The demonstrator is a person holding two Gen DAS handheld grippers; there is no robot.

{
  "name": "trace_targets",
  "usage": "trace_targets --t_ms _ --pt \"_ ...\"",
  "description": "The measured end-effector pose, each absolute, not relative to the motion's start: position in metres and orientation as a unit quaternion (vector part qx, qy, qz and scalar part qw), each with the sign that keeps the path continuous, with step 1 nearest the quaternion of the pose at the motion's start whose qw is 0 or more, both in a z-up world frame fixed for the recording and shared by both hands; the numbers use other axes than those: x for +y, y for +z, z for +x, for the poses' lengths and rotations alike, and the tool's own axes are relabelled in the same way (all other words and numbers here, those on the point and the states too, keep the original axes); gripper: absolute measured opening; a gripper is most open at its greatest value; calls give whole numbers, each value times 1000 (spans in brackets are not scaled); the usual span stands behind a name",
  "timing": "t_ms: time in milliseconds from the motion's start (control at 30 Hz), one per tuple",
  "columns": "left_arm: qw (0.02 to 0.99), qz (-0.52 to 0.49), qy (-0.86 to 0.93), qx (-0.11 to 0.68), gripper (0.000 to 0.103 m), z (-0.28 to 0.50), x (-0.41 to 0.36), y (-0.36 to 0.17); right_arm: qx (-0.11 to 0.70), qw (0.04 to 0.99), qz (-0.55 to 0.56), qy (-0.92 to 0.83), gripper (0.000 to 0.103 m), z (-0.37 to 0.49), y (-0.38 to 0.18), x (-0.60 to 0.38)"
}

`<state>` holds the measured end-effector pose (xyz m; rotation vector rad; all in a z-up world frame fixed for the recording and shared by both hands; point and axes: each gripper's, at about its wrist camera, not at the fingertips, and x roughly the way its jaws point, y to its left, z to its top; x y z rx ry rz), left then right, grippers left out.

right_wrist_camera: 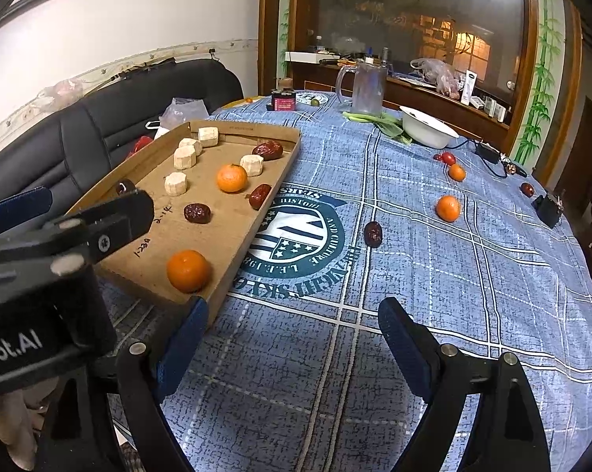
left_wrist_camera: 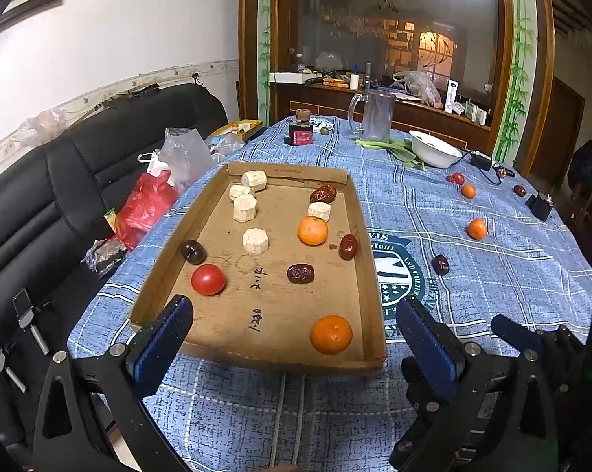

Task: Organize fruits

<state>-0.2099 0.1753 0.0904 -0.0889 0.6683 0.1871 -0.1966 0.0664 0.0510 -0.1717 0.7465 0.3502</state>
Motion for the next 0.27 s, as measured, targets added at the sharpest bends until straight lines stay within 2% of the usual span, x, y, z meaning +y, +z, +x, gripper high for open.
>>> trace_targets --t_ms 267 --pt "937 -45 80 336 103 -207 173 93 363 912 -81 172 91 -196 50 61"
